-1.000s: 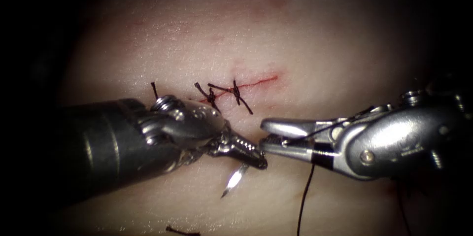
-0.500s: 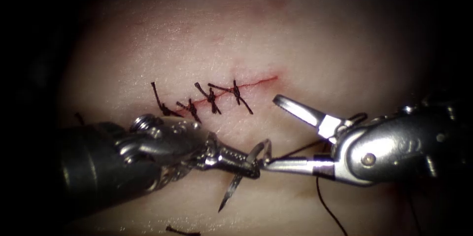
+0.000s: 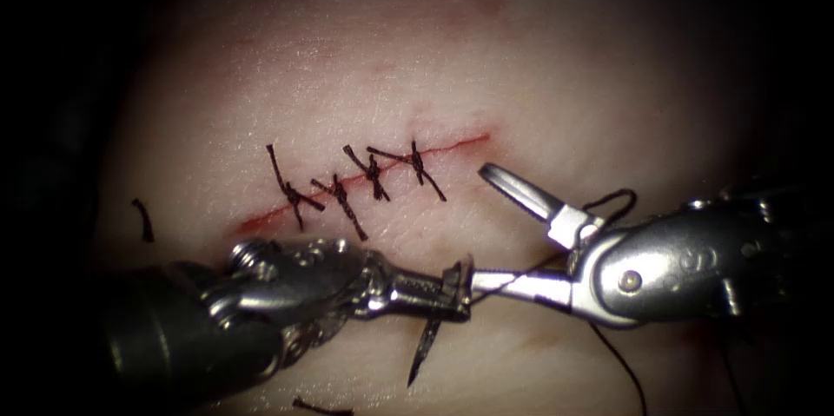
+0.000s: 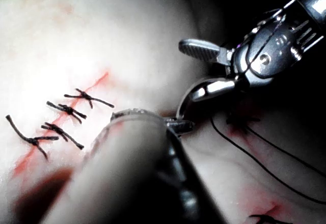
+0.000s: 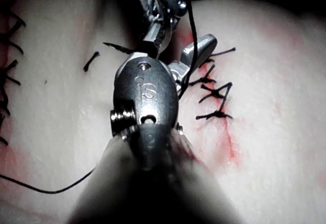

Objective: Wound Closure

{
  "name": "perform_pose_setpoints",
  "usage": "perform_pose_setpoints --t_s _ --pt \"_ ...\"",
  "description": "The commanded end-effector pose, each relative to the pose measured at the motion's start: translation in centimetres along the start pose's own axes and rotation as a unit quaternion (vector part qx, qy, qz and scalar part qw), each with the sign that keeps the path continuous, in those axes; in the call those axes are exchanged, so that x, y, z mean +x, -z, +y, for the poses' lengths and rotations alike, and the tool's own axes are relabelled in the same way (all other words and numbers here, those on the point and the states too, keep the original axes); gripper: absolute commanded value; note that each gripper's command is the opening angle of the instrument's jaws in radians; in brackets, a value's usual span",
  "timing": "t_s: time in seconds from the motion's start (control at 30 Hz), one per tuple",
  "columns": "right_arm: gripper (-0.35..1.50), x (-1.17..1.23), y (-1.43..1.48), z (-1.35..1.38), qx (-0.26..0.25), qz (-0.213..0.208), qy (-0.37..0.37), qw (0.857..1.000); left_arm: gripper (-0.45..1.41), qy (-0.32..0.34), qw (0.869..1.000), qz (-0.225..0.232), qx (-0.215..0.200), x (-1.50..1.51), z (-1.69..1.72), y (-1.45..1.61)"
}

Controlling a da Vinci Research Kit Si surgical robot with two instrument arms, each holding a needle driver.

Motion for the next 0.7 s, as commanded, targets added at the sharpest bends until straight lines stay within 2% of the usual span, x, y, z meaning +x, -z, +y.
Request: perform_pose_setpoints --t_s 0.03,0.37,0.43,0.57,0.6,0.63,0.67,0.7 --pt "0.99 -0.02 -0.05 -0.10 0.002 -0.001 0.002 1.000 -0.45 -0.008 1.000 -0.001 0.005 0.01 -0.05 -0.06" --pt "0.91 0.05 -0.12 -0.17 -0.011 -0.022 0.031 0.999 -0.45 -0.024 0.999 0.011 0.029 -0.03 -0.05 -0.07" --pt "0.84 0.05 -0.10 -0.18 -0.020 -0.038 0.040 0.998 -0.45 -0.027 0.999 0.011 0.030 -0.05 -0.05 -0.08" --pt "0.74 0.04 -0.09 -0.19 -0.020 -0.040 0.044 0.998 -0.45 -0.027 0.999 0.011 0.030 -0.05 -0.04 -0.08" --pt "0.54 0.03 -0.09 -0.20 -0.019 -0.041 0.051 0.998 -0.45 -0.027 0.999 0.011 0.030 -0.05 -0.04 -0.08" --pt "0.14 0.03 -0.09 -0.21 -0.017 -0.042 0.055 0.997 -0.45 -0.027 0.999 0.011 0.031 -0.05 -0.04 -0.08" --pt "-0.35 0.02 -0.08 -0.23 -0.012 -0.047 0.060 0.997 -0.45 -0.027 0.999 0.011 0.031 -0.05 -0.04 -0.09" --pt "-0.35 0.01 -0.07 -0.25 -0.003 -0.052 0.066 0.996 -0.45 -0.027 0.999 0.011 0.031 -0.05 -0.03 -0.09"
